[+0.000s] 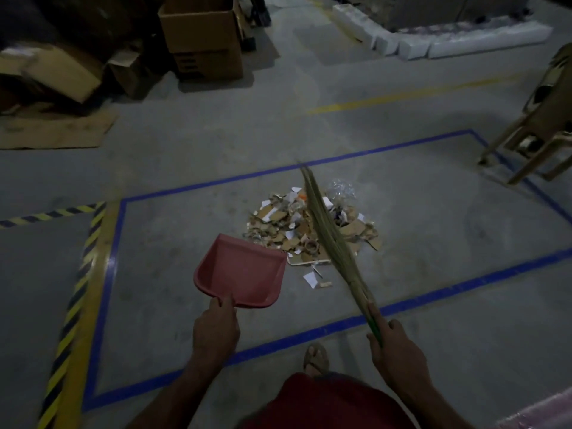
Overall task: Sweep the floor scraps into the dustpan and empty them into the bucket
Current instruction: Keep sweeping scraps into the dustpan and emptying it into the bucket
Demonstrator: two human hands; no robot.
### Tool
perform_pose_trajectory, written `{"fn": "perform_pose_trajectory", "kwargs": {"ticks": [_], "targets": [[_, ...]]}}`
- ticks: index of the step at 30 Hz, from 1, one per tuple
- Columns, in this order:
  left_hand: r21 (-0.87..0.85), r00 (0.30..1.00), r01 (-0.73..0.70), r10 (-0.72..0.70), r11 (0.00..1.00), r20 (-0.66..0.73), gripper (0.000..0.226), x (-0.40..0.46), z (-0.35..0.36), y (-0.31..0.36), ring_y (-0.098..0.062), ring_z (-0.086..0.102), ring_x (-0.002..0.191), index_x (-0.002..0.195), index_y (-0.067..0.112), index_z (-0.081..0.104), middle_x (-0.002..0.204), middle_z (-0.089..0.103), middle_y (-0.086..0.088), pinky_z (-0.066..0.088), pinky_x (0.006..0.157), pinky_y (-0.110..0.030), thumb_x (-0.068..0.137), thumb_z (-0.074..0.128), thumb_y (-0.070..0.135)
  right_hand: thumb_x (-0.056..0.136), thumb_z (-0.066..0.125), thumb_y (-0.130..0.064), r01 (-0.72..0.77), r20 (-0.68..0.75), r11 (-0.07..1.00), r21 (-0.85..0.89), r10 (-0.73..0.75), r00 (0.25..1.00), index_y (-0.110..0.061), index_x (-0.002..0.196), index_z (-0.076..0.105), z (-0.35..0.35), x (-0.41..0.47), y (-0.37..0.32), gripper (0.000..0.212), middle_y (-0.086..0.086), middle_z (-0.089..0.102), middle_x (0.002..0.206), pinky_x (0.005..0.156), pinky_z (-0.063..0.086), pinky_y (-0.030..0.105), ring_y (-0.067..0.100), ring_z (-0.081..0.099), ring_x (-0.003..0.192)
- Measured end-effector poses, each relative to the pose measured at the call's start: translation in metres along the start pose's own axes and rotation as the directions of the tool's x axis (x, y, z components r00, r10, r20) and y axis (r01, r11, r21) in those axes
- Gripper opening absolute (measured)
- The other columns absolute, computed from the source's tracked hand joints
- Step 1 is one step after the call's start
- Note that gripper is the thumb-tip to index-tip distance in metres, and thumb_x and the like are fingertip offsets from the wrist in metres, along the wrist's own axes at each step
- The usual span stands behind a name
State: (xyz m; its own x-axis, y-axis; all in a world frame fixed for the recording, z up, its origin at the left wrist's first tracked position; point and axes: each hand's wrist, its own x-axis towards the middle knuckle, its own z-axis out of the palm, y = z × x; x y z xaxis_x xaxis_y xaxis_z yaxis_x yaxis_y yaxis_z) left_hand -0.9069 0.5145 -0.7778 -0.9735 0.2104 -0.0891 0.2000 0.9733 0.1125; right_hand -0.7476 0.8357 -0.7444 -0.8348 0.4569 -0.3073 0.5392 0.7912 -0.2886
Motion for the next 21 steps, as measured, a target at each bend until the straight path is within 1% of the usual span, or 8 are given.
{"fn": "perform_pose_trajectory", "kwargs": {"ticks": [2, 4, 7, 10, 12, 15, 17, 21], "targets": [[-0.013, 1.0, 0.008, -0.008, 1.0, 0.021, 0.036, 0.031, -0.004, 0.004, -0.032, 0.057, 0.048, 0.107, 0.007, 0.064, 0.079, 0.058, -0.014, 0.039, 0.043, -0.029, 0.074, 0.079, 0.01, 0.101, 0.048, -0.04, 0.014, 0.021, 1.0, -0.025, -0.013, 1.0, -0.04, 0.157, 0.0, -0.012, 0.034, -0.008, 0.074, -0.004, 0.037, 0.1, 0.05, 0.031, 0.023, 0.013, 0.045, 0.069], [-0.035, 0.999, 0.032, -0.031, 0.999, 0.042, 0.031, 0.059, -0.008, 0.008, -0.033, 0.058, 0.053, 0.109, 0.008, 0.062, 0.082, 0.058, -0.015, 0.041, 0.044, -0.032, 0.081, 0.074, 0.012, 0.101, 0.049, -0.039, 0.001, 0.026, 1.0, -0.028, -0.001, 1.0, -0.04, 0.157, 0.003, -0.024, 0.069, -0.016, 0.073, -0.004, 0.038, 0.099, 0.049, 0.032, 0.022, 0.012, 0.044, 0.067], [-0.029, 0.998, 0.019, -0.018, 0.999, 0.057, 0.032, 0.101, -0.007, 0.005, -0.032, 0.057, 0.053, 0.111, 0.007, 0.061, 0.081, 0.058, -0.014, 0.038, 0.044, -0.032, 0.082, 0.073, 0.012, 0.101, 0.047, -0.038, -0.007, 0.041, 1.0, -0.029, 0.008, 0.999, -0.04, 0.157, 0.003, -0.033, 0.113, -0.031, 0.072, -0.002, 0.04, 0.097, 0.046, 0.031, 0.022, 0.009, 0.043, 0.063], [-0.044, 0.995, 0.017, -0.012, 0.999, 0.102, 0.027, 0.151, -0.001, -0.006, -0.032, 0.059, 0.061, 0.114, 0.011, 0.056, 0.088, 0.059, -0.013, 0.038, 0.051, -0.033, 0.09, 0.065, 0.018, 0.101, 0.048, -0.039, -0.024, 0.058, 0.999, -0.036, 0.026, 0.998, -0.04, 0.157, 0.002, -0.033, 0.156, -0.052, 0.072, -0.001, 0.041, 0.097, 0.05, 0.04, 0.026, 0.011, 0.047, 0.064], [-0.057, 0.993, 0.003, 0.003, 0.998, 0.117, 0.027, 0.188, 0.005, -0.014, -0.033, 0.06, 0.066, 0.114, 0.012, 0.055, 0.092, 0.059, -0.013, 0.037, 0.054, -0.034, 0.091, 0.06, 0.024, 0.1, 0.049, -0.039, -0.042, 0.068, 0.998, -0.047, 0.045, 0.997, -0.041, 0.157, 0.004, -0.028, 0.186, -0.069, 0.072, -0.002, 0.041, 0.095, 0.049, 0.041, 0.026, 0.01, 0.046, 0.063], [-0.063, 0.989, -0.053, 0.062, 0.997, 0.138, 0.031, 0.253, 0.016, -0.026, -0.034, 0.06, 0.066, 0.115, 0.011, 0.057, 0.09, 0.059, -0.013, 0.039, 0.053, -0.034, 0.09, 0.054, 0.03, 0.1, 0.049, -0.039, -0.067, 0.077, 0.997, -0.049, 0.071, 0.995, -0.042, 0.156, 0.005, -0.02, 0.232, -0.103, 0.071, -0.002, 0.043, 0.095, 0.047, 0.042, 0.027, 0.009, 0.046, 0.061], [-0.061, 0.979, -0.091, 0.101, 0.994, 0.179, 0.029, 0.302, 0.026, -0.038, -0.034, 0.06, 0.066, 0.119, 0.011, 0.057, 0.092, 0.06, -0.014, 0.041, 0.054, -0.035, 0.092, 0.058, 0.022, 0.101, 0.048, -0.039, -0.096, 0.087, 0.994, -0.058, 0.1, 0.991, -0.042, 0.156, 0.003, -0.012, 0.261, -0.128, 0.072, -0.002, 0.043, 0.094, 0.048, 0.046, 0.028, 0.01, 0.047, 0.06], [-0.015, 0.956, -0.136, 0.135, 0.991, 0.259, 0.028, 0.395, 0.041, -0.064, -0.034, 0.06, 0.059, 0.112, 0.013, 0.061, 0.087, 0.061, -0.011, 0.04, 0.05, -0.034, 0.085, 0.07, 0.016, 0.1, 0.049, -0.038, -0.186, 0.139, 0.977, -0.106, 0.2, 0.97, -0.04, 0.157, 0.0, 0.005, 0.323, -0.178, 0.075, -0.003, 0.043, 0.092, 0.054, 0.054, 0.031, 0.009, 0.048, 0.061]]}}
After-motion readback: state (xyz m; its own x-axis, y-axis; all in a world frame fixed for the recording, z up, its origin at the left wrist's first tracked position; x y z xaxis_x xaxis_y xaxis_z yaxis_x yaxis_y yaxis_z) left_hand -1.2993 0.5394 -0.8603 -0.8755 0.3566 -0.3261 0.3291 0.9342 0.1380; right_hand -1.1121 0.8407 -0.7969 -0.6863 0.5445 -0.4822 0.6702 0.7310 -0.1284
